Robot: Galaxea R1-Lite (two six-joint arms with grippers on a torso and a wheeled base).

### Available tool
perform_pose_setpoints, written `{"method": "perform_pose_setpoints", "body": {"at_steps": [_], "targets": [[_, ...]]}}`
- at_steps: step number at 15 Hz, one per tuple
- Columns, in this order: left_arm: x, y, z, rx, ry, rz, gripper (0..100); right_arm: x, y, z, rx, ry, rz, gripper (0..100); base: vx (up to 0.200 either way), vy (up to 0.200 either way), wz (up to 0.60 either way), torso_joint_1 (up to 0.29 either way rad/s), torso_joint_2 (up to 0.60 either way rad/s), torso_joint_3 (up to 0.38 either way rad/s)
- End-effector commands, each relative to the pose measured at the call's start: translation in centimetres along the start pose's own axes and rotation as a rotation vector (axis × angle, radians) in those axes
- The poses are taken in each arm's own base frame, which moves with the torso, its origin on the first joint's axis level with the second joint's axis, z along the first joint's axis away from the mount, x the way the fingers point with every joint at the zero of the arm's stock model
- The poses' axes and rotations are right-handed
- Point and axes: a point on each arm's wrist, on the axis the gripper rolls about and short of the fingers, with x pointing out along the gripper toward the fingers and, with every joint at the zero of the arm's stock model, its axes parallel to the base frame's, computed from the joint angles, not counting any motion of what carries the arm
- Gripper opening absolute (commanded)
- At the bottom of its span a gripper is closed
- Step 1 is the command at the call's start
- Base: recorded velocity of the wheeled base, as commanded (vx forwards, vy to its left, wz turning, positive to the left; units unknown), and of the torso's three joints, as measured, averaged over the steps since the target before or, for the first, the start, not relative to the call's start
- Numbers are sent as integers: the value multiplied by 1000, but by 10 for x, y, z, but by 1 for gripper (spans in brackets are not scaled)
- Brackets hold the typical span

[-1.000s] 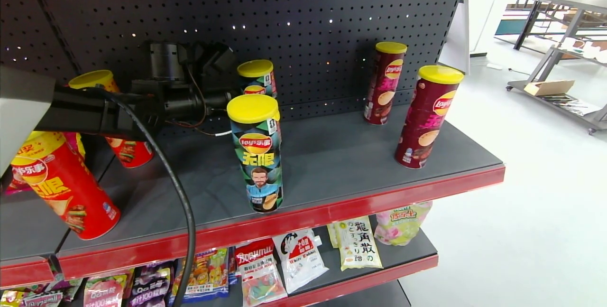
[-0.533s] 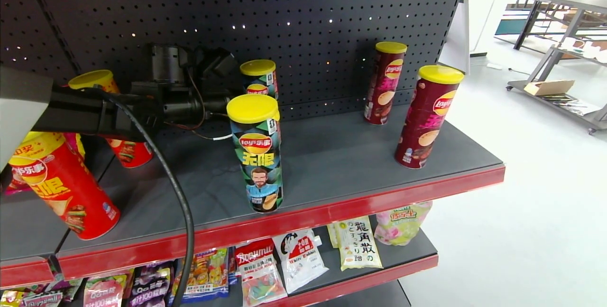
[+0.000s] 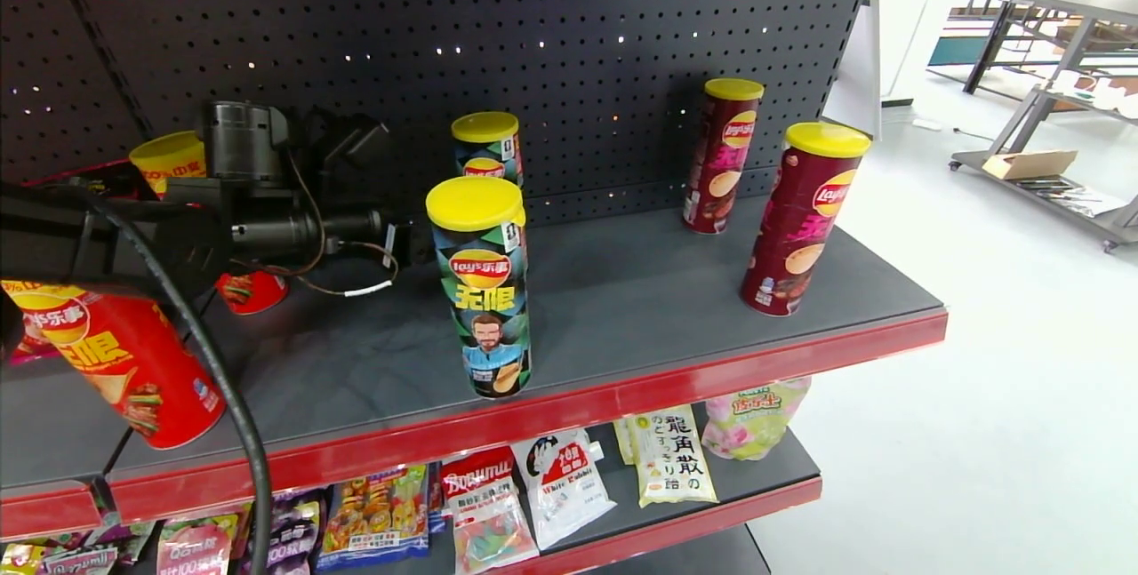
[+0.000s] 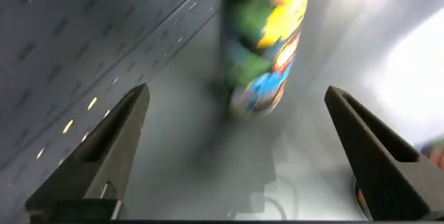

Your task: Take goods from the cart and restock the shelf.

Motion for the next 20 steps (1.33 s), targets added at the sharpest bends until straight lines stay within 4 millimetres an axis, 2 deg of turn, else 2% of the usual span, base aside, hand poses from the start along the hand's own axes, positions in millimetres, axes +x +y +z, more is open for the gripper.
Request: {"method": "perform_pose_setpoints", "body": {"at_steps": [1, 2, 3, 7, 14, 16, 19, 20], "targets": [[-31, -6, 0, -4, -1, 32, 100, 0, 0, 0, 0, 1, 1, 100, 0, 0, 0, 0, 0, 0], [-35, -8, -2, -5, 3, 33, 100, 0, 0, 0, 0, 1, 1, 100, 0, 0, 0, 0, 0, 0], [-50, -17, -7, -12, 15, 31, 100, 0, 0, 0, 0, 1, 0, 100, 0, 0, 0, 0, 0, 0], [-83, -39, -16, -17, 25, 27, 100, 0, 0, 0, 0, 1, 1, 100, 0, 0, 0, 0, 0, 0], [-123, -69, -7, 7, 5, -3, 100, 0, 0, 0, 0, 1, 1, 100, 0, 0, 0, 0, 0, 0], [-151, -86, -13, 16, 5, -6, 100, 0, 0, 0, 0, 1, 1, 100, 0, 0, 0, 0, 0, 0], [-215, -124, -32, 66, -4, -5, 100, 0, 0, 0, 0, 1, 0, 100, 0, 0, 0, 0, 0, 0], [-242, -140, -40, 79, -30, 3, 100, 0, 0, 0, 0, 1, 1, 100, 0, 0, 0, 0, 0, 0]]}}
